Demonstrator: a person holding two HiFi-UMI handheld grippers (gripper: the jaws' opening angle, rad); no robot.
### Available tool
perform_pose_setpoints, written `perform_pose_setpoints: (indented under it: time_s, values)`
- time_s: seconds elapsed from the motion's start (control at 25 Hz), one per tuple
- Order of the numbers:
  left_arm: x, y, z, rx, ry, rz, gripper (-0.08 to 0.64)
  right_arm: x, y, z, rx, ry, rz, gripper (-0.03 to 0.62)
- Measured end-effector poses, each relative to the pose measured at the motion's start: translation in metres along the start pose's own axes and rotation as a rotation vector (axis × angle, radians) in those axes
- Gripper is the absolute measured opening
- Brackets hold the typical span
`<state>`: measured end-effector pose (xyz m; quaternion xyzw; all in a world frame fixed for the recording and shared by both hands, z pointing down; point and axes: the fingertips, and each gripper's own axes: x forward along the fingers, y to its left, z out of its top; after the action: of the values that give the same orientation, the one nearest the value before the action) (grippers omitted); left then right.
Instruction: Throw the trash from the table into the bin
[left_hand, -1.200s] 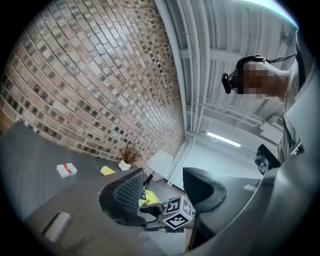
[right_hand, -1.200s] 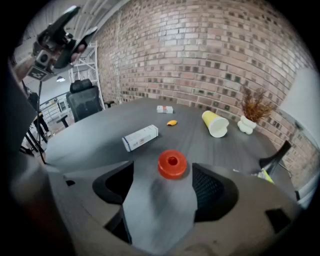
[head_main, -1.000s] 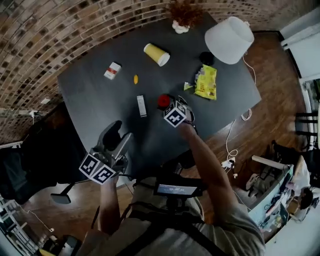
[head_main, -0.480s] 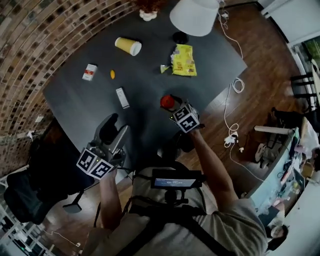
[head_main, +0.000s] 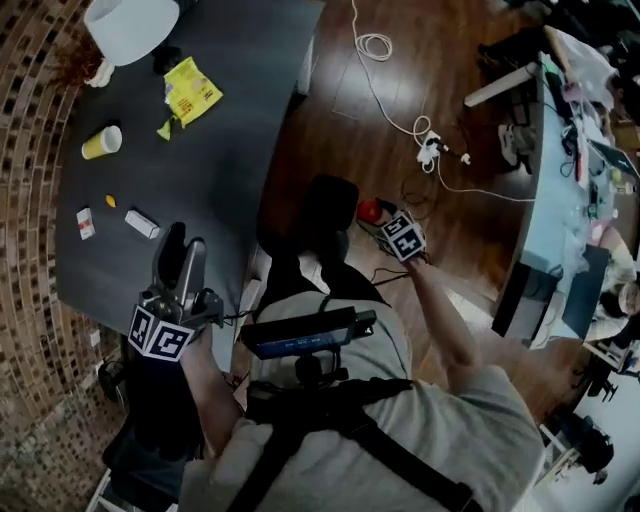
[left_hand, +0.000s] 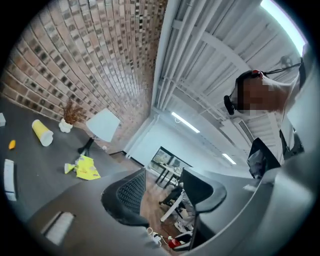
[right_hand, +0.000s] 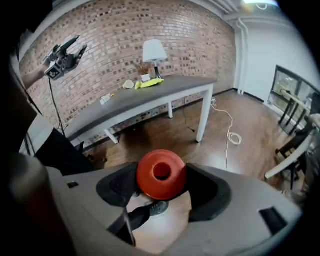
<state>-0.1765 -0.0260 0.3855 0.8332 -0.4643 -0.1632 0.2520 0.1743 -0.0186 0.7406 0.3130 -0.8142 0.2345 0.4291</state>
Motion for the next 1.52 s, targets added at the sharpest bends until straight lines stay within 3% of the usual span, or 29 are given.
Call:
perform_pose_setpoints:
  time_s: [0.2,0.48,0.72,0.8,0.96,1.08,1.24,1.52]
  values:
    - [0.034,-0.045,-0.015,0.021,0.054,-0.071,0.236,0.016,0.011,-0.027,0.014,0.005,0.036,0.305]
    - [0.048,-0.076,-0.025,0.055,0.086,-0.115,0.236,0.052,0.011,-0.001,-0.098,0.030,0.063,0.327]
    - [0.053,-0.088,-0.034,0.057,0.094,-0.145,0.239,0.051,0.011,0.015,-0.102,0.015,0.074,0.329]
    - [0.057,-0.093,-0.038,0.053,0.100,-0.163,0.245,0.034,0.010,0.024,-0.056,-0.065,0.091,0.327]
    - [0.065,-0.102,-0.043,0.048,0.111,-0.204,0.245,-0.042,0.017,0.078,0.095,-0.415,0.165,0.293]
    - [0.072,-0.108,-0.047,0.055,0.130,-0.235,0.245,-0.101,0.015,0.107,0.186,-0.596,0.175,0.265]
    - [0.083,-0.121,-0.053,0.069,0.152,-0.281,0.245,-0.157,0.012,0.129,0.220,-0.734,0.150,0.265]
    - [0.091,-0.141,-0.058,0.084,0.150,-0.322,0.246,-0.213,0.014,0.145,0.175,-0.859,0.120,0.264]
